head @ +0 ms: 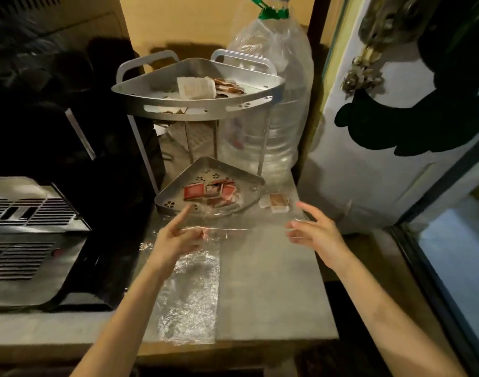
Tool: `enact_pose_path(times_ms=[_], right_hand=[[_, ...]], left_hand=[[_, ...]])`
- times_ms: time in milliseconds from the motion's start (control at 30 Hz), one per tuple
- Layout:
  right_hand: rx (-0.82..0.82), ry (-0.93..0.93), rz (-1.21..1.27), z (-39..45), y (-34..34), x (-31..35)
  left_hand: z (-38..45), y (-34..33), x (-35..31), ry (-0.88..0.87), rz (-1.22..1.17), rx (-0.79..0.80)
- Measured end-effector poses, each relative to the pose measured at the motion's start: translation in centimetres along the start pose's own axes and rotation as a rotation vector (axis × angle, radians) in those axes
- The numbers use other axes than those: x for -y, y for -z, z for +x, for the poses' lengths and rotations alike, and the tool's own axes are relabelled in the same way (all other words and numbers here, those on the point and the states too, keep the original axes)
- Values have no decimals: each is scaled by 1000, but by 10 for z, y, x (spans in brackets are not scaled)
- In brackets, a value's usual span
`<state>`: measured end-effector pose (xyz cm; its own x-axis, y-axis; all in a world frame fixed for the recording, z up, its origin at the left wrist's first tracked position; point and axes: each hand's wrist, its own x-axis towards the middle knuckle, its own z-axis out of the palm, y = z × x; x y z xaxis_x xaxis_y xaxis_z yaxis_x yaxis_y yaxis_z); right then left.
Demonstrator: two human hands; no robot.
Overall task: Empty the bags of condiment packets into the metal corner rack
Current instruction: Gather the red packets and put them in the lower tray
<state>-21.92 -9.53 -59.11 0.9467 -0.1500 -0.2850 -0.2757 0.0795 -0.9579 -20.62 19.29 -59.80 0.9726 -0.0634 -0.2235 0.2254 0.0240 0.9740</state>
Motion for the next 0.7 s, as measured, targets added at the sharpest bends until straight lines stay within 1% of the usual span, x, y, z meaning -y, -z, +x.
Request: enact_pose_path(times_ms=[100,167,200,233,300,367,400,467,533,567,633,700], right_hand=[[-11,45,-69,-1,1,2],[29,67,-102,-2,4,6],[61,74,-162,-2,5,8],[91,81,-234,-2,5,11],[92,117,-363,0,4,12],[29,197,-456,3,0,12],[-18,245,-541,5,-1,12],[-114,345,-858,7,-4,14],[-124,429,-1137,7,-11,21],[-86,464,-1203,5,-17,26],[34,542,-1242,1,-32,37],[143,552,-1138,-2,-48,44]], left_hand=[[1,1,-8,-37,102,-4],[1,4,-15,-51,199,16],[0,5,-19,-63,270,13],[0,5,-23,-96,368,-17],[-2,4,-30,-208,599,-157],[-4,1,-37,-317,773,-313],[-3,1,-39,-345,840,-369],[-2,0,-43,-408,931,-425],[-2,-2,-48,-513,990,-430],[-3,-4,-53,-565,998,-407],[-6,-7,-65,-639,1003,-309],[-9,-9,-77,-699,1012,-208]])
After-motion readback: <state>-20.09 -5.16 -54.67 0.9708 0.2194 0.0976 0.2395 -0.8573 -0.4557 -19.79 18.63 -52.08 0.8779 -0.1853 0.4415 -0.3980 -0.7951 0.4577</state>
